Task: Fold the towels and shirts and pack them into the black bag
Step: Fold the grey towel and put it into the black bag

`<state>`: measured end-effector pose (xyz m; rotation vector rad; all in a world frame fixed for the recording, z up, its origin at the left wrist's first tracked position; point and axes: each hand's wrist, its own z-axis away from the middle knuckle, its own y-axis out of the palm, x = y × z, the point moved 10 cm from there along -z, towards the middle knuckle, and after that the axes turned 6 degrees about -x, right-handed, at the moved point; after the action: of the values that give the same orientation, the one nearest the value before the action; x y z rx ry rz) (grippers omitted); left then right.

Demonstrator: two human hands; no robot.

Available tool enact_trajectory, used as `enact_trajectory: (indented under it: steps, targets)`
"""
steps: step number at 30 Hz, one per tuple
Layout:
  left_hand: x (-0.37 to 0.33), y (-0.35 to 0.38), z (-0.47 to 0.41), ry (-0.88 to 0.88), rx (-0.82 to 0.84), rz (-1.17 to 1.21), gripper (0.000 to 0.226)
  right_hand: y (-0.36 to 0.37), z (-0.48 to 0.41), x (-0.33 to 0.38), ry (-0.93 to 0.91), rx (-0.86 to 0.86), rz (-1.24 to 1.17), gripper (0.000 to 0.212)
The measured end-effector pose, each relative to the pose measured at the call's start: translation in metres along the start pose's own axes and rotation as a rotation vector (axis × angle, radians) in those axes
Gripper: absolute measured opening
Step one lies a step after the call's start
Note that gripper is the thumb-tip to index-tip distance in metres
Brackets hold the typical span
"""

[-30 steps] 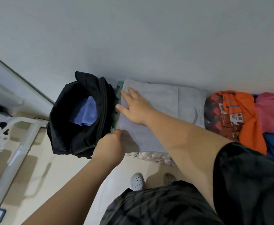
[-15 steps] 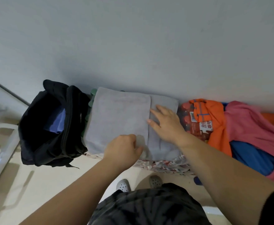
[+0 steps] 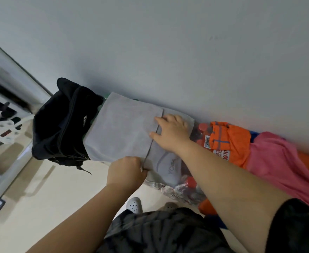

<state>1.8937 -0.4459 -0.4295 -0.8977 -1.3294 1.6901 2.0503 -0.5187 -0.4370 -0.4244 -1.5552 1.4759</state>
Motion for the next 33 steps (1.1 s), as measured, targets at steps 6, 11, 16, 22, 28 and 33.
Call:
enact_trajectory:
  steps: [6,11,16,22,28,33]
  targets:
    - [0.005,0.010,0.001,-0.061,-0.012,-0.036,0.018,0.000,-0.005,0.004,0.002,0.029,-0.028,0.067]
    - [0.011,0.005,0.006,-0.099,-0.044,0.018,0.014,-0.003,-0.005,0.005,-0.022,0.025,-0.062,0.065]
    - [0.028,-0.046,0.015,-0.167,-0.171,0.160,0.023,-0.030,-0.014,0.023,-0.077,-0.020,-0.489,0.058]
    - [0.007,-0.106,0.025,-0.056,-0.114,0.317,0.022,-0.090,-0.002,-0.021,0.139,-0.295,-1.095,0.032]
    - [-0.066,-0.030,0.008,0.100,0.155,0.313,0.026,-0.043,0.026,-0.067,0.336,-0.149,-0.954,0.056]
    - [-0.078,0.019,0.007,0.127,0.234,0.241,0.031,-0.028,0.030,-0.067,0.273,-0.039,-0.803,0.059]
